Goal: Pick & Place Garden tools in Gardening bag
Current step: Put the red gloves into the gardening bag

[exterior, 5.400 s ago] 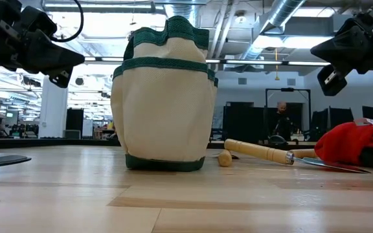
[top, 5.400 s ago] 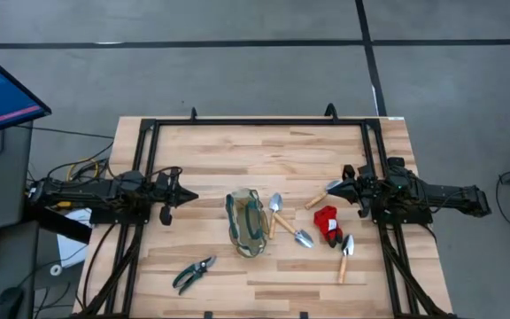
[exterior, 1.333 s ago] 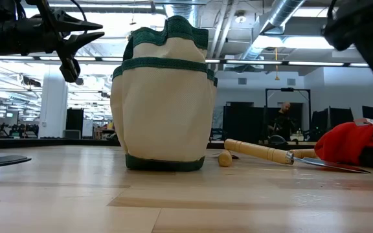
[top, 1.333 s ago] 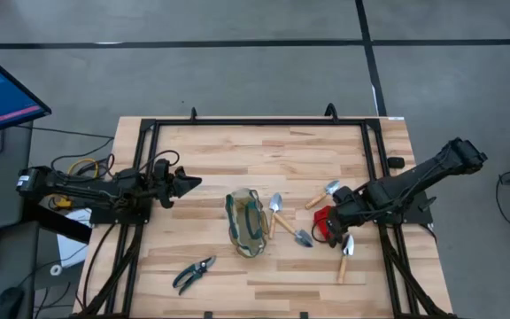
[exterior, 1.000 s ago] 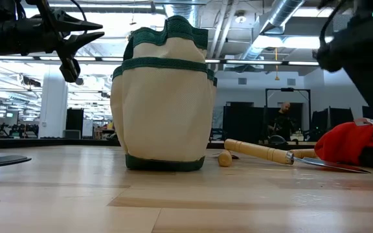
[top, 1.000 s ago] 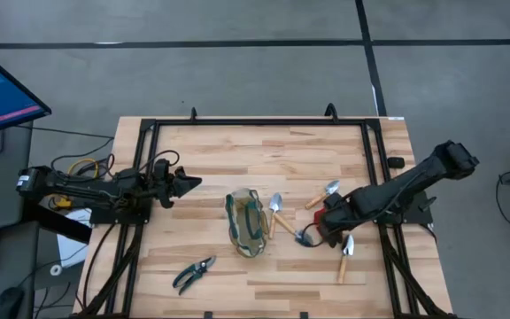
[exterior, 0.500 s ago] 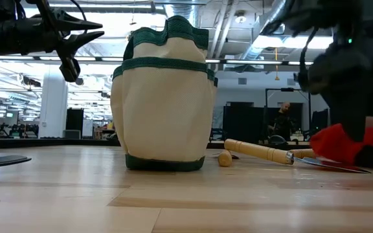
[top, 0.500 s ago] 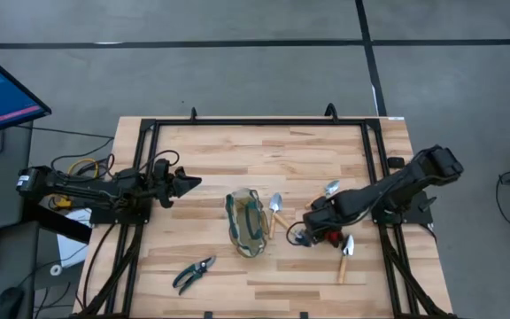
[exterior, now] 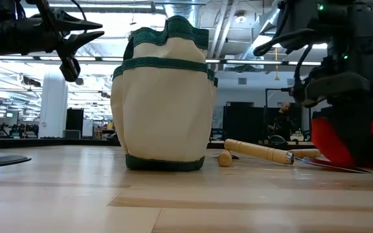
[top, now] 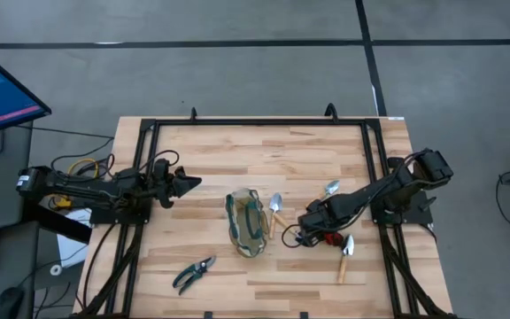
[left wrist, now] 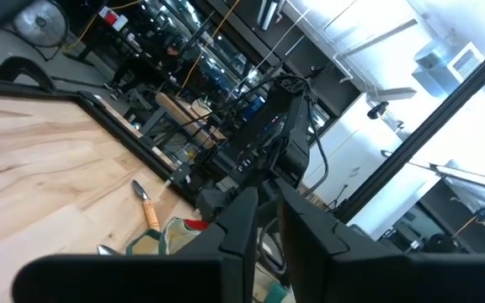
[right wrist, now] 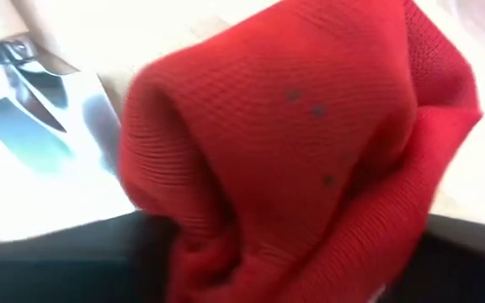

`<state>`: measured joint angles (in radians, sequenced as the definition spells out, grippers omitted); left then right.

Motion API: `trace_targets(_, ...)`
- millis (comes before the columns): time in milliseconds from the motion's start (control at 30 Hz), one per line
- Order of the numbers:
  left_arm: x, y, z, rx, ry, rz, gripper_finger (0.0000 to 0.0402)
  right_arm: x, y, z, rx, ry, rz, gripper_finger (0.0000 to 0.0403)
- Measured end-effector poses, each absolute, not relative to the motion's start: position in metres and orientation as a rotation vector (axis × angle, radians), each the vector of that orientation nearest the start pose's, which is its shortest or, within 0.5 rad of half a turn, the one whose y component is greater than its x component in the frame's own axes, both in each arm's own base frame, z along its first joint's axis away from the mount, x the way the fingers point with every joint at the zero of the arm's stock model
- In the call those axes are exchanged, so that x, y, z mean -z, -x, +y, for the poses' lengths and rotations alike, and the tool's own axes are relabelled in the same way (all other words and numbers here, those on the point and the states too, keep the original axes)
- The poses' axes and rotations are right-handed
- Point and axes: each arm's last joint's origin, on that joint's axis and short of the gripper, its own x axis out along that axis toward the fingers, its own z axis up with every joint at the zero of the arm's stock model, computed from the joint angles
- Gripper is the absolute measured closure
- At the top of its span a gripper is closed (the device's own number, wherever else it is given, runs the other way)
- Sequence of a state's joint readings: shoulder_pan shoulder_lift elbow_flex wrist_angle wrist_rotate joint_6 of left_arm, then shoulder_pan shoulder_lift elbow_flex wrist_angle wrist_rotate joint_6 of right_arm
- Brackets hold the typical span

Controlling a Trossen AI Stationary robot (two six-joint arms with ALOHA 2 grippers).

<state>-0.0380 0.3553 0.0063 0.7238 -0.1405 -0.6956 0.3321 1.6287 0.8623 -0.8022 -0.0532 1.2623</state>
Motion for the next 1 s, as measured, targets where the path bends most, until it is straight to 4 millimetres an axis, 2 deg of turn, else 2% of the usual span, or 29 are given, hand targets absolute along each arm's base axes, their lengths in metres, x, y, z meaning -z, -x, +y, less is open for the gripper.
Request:
trace_targets(67,-0.203,-0.113,0.0,0.03,0.706,-0.394,0.0356,-0.144,-0.239,0.083,0.682,-0.749,1.494,0.0332)
trace_targets(167,-0.203,-0.113,0.0,0.024,0.677,-0.393,0.0367,-0.155,-0.237,0.081,0.639,-0.751,1.494,0.0331)
trace_targets(233,-0.203,-0.113,0.0,0.018,0.656,-0.388,0.0381,-0.17,-0.238,0.079,0.634,-0.768,1.474,0.0331)
trace_targets(300,-0.202,-0.114,0.0,0.012,0.637,-0.38,0.0394,-0.195,-0.239,0.077,0.619,-0.789,1.426,0.0331)
trace_targets(433,-0.201,-0.115,0.0,0.004,0.616,-0.369,0.0396,-0.253,-0.249,0.068,0.551,-0.863,1.206,0.0331)
trace_targets(633,-0.2,-0.116,0.0,0.0,0.612,-0.357,0.0397,-0.337,-0.285,0.055,0.342,-0.905,0.815,0.0331)
trace_targets(767,-0.2,-0.116,0.0,0.0,0.614,-0.358,0.0395,-0.374,-0.314,0.055,0.23,-0.841,0.69,0.0331)
trace_targets(900,-0.2,-0.116,0.0,0.0,0.612,-0.356,0.0396,-0.387,-0.345,0.063,0.161,-0.761,0.657,0.0331)
trace_targets(1000,-0.199,-0.117,0.0,-0.003,0.611,-0.344,0.0397,-0.383,-0.366,0.073,0.132,-0.721,0.657,0.0331)
